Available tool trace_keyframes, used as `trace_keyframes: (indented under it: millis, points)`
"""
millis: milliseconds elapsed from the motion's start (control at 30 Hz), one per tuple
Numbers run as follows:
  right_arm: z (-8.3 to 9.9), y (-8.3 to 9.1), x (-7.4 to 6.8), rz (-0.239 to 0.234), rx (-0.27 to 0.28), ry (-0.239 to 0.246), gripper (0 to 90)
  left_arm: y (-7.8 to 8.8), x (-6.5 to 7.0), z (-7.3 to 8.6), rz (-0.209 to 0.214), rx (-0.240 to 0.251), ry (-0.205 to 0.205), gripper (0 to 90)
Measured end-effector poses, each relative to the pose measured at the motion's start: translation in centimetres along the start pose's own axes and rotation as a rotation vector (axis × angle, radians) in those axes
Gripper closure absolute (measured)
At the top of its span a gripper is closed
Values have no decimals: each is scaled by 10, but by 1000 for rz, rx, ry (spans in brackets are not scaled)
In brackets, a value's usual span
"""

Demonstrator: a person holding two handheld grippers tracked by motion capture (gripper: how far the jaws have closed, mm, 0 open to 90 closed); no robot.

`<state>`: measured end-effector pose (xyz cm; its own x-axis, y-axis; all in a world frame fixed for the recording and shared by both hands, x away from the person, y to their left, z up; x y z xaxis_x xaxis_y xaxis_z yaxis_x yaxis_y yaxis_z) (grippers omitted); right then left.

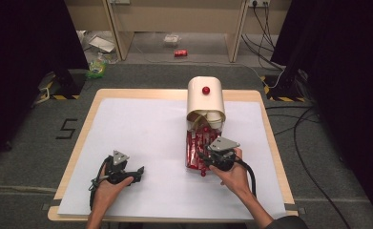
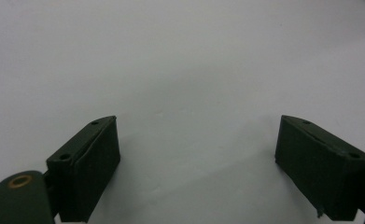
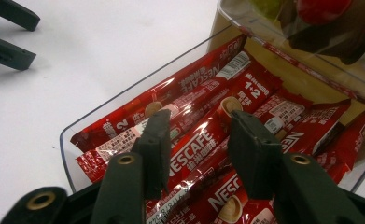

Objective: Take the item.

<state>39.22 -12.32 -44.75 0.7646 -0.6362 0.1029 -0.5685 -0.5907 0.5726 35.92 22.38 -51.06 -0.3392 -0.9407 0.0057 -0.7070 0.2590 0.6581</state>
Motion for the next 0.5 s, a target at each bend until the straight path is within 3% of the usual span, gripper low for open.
trace_keyframes:
  millis: [500]
  points:
    - [6,-6,4,54,-62,-25,624,0,0,0,-1,0,-2,131]
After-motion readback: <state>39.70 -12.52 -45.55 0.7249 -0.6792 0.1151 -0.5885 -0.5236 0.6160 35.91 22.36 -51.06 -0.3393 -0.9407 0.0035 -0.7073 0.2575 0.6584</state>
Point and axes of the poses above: each handheld gripper's, and its own axes: y roughly backward along the jaws, z roughly out of its underside, x roughly to its right, the point moved 1 cm from there along -y, roughly forward along the jaws, and after that the axes turned 3 degrees about -z, right-handed, at the moved point
